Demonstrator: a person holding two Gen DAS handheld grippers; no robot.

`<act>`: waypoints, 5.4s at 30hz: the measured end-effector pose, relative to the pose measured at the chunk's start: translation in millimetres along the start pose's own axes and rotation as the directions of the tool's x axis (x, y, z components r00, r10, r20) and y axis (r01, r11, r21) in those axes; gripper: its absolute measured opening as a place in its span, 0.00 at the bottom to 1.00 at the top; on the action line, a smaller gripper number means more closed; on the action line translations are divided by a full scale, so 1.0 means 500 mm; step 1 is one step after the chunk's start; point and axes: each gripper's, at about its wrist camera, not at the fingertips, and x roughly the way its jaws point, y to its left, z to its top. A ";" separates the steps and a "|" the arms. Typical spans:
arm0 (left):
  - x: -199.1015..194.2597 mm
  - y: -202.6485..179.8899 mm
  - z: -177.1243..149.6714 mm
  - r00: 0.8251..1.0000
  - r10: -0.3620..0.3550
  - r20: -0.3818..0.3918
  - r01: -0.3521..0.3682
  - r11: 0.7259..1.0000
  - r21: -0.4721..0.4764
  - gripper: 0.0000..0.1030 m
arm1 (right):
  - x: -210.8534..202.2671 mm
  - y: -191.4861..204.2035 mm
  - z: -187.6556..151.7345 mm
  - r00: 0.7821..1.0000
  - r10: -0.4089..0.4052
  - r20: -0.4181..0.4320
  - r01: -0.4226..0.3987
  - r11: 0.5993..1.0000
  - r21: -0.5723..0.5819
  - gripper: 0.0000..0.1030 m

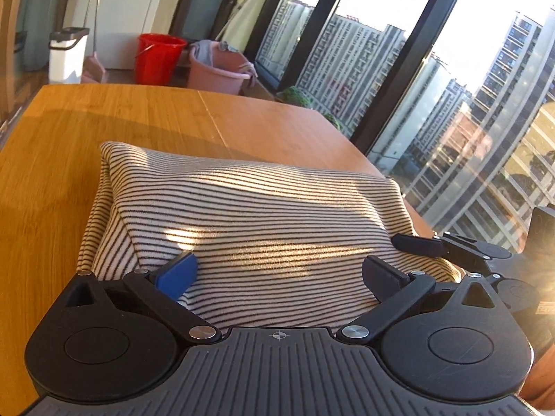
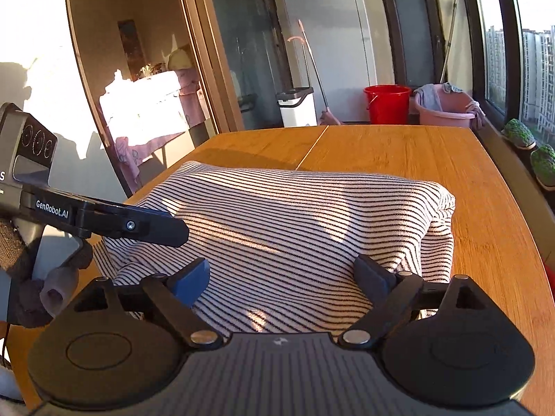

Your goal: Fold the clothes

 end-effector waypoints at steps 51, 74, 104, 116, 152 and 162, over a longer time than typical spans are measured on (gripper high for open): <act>-0.041 -0.008 -0.082 0.990 0.026 0.138 -0.043 0.991 0.124 1.00 | 0.012 -0.032 0.003 0.992 0.097 0.084 -0.106 0.988 0.108 1.00; -0.044 -0.004 -0.079 0.990 0.012 0.142 -0.028 0.993 0.111 1.00 | 0.014 -0.020 0.000 0.991 0.100 0.087 -0.110 0.987 0.114 1.00; -0.046 -0.002 -0.080 0.989 0.002 0.146 -0.017 0.995 0.099 1.00 | 0.013 -0.020 0.002 0.991 0.103 0.085 -0.113 0.987 0.118 1.00; -0.046 -0.005 -0.078 0.991 0.015 0.136 -0.032 0.992 0.121 1.00 | 0.026 0.006 0.010 0.998 0.058 0.032 -0.060 0.997 0.044 1.00; 0.008 0.057 0.076 0.978 0.204 -0.030 -0.198 0.970 0.143 1.00 | -0.036 0.012 0.027 0.980 -0.120 -0.159 0.076 0.964 -0.256 0.66; -0.062 0.058 0.082 0.990 0.135 -0.039 -0.135 0.991 -0.009 1.00 | -0.130 0.127 0.030 0.997 -0.020 -0.080 -0.020 0.879 -0.477 0.52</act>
